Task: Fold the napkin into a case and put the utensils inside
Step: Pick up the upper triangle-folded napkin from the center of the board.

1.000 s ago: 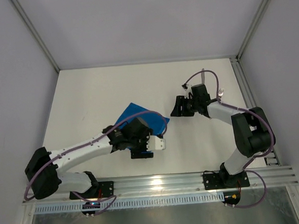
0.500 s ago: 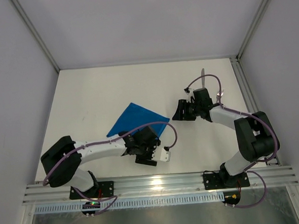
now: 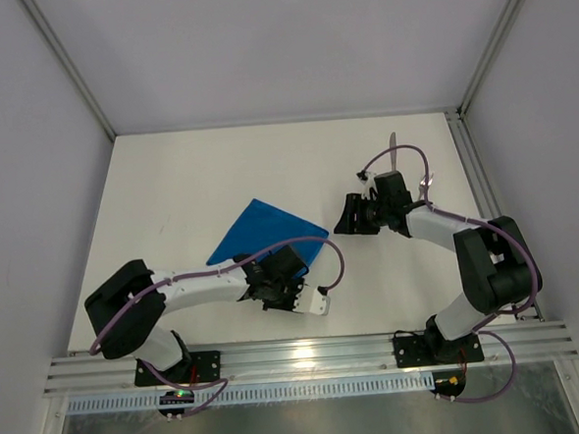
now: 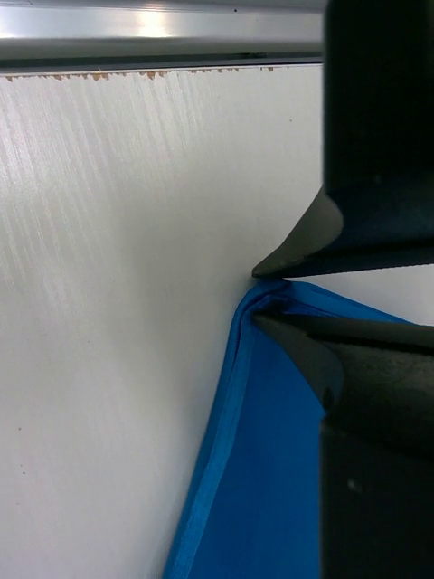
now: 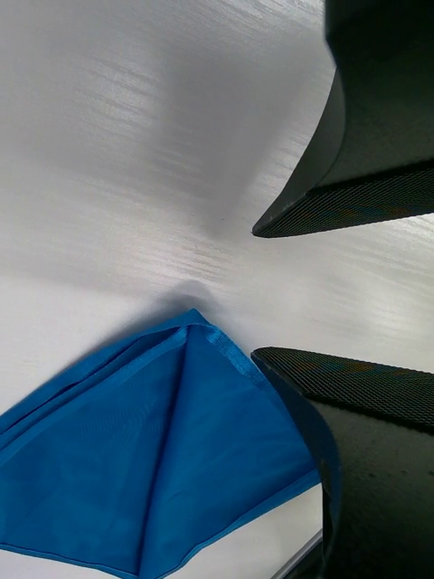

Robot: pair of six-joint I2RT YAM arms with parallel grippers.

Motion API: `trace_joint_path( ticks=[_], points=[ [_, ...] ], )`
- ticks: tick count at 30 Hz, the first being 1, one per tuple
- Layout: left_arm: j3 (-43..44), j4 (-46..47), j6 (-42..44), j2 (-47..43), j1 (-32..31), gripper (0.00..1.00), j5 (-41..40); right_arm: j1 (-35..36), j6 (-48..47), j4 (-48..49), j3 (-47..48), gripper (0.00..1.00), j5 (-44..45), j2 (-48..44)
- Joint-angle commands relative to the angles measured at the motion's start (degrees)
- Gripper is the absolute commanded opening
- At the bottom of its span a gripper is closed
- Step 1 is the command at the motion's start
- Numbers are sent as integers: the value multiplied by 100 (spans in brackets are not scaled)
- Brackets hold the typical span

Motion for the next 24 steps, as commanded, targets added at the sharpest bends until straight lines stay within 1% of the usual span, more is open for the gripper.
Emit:
trace_joint_path(
  ticks=[1, 3, 4, 6, 7, 8, 9, 10, 11, 15, 19, 24],
  points=[
    [-77, -59, -33, 48, 11, 22, -56, 16, -15, 112, 66, 56, -47, -268],
    [-104, -50, -42, -14, 20, 18, -153, 16, 3, 111, 66, 56, -30, -303],
    [-139, -59, -59, -92, 11, 14, -179, 16, 20, 111, 66, 56, -4, -303],
    [-174, -42, -77, -180, 29, 11, -250, 16, 142, 234, 14, 57, -21, -268],
    [-209, -15, -86, -233, 29, 7, -267, 25, 222, 287, -47, 59, -73, -224],
    [-227, 2, -129, -338, 63, 5, -276, 51, 292, 627, -74, 59, -257, -172],
    [-244, 20, -130, -383, 81, 2, -311, 95, 423, 708, -83, 61, -302, -32],
    [-253, 20, -147, -435, 90, 0, -329, 165, 451, 753, -40, 65, -302, 48],
    [-279, 46, -200, -514, 116, 0, -364, 322, 468, 814, -4, 65, -259, 136],
    [-289, 204, -410, -725, 248, 0, -680, 482, 766, 1139, 102, 66, -328, 549],
    [-280, 371, -587, -1094, 520, 0, -663, 526, 943, 1456, 23, 66, -452, 751],
    [-140, 179, -604, -1314, 653, 0, -645, 640, 1048, 1640, 14, 66, -461, 1015]
  ],
)
